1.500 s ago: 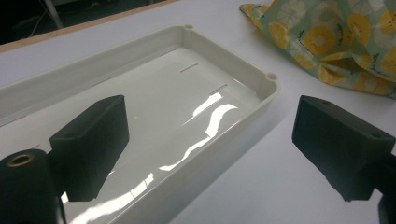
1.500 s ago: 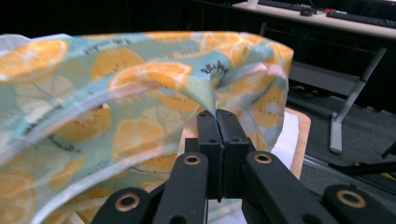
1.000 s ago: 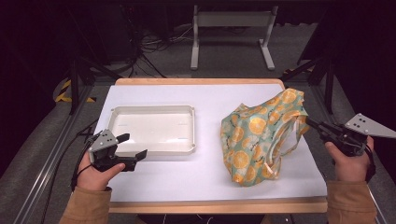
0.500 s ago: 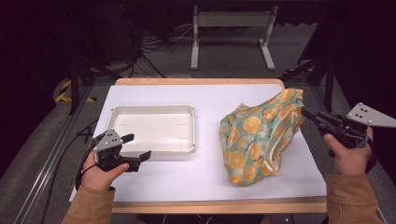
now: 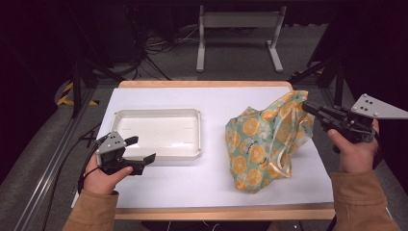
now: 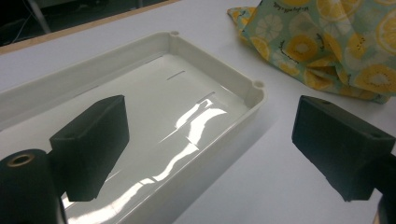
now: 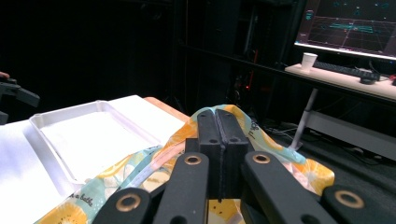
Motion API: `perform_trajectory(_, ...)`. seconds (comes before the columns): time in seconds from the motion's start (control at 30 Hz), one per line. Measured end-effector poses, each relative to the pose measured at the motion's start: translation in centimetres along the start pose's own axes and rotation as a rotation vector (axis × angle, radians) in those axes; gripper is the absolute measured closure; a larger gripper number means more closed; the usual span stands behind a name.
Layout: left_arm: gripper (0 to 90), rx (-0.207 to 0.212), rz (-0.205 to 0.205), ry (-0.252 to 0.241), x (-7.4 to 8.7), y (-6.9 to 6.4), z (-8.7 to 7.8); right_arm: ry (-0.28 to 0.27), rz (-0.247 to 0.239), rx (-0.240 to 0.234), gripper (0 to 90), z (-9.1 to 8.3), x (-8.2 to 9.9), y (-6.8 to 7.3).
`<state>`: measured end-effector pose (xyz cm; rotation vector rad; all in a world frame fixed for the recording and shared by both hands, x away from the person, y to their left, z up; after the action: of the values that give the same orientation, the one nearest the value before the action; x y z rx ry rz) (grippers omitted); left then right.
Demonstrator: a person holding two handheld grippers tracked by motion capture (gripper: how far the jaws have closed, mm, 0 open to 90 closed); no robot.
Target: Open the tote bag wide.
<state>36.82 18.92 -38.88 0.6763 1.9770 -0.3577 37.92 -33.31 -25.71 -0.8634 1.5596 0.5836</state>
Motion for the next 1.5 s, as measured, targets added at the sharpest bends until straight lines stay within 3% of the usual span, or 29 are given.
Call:
perform_trajectory(0.37,10.4,0.029,0.017,0.009,-0.4,-1.4,1.1,0.005,-0.011,-0.045,90.0,1.5,-1.3,0.6)
perform_trajectory(0.77,10.3,0.059,0.039,0.002,-2.0,-3.0,2.2,0.004,-0.023,-0.100,90.0,4.0,-2.5,1.6)
perform_trajectory(1.23,10.4,0.092,0.086,-0.025,-4.9,-5.0,3.3,-0.003,-0.032,-0.156,90.0,6.2,-3.2,2.6)
perform_trajectory(1.5,10.4,0.133,0.134,-0.042,-7.2,-7.4,4.6,-0.006,-0.037,-0.190,90.0,7.5,-3.4,3.3)
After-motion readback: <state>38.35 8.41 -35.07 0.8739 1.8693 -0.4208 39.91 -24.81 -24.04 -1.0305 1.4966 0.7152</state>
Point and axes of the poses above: each handheld gripper's, and its own axes: z roughly forward along the jaws, x roughly out of its underside, y roughly to its left, the point moved 4 cm from there along z, roughly forward along the jaws, and after that the axes turned 11 degrees about -x, right-handed, at the moved point
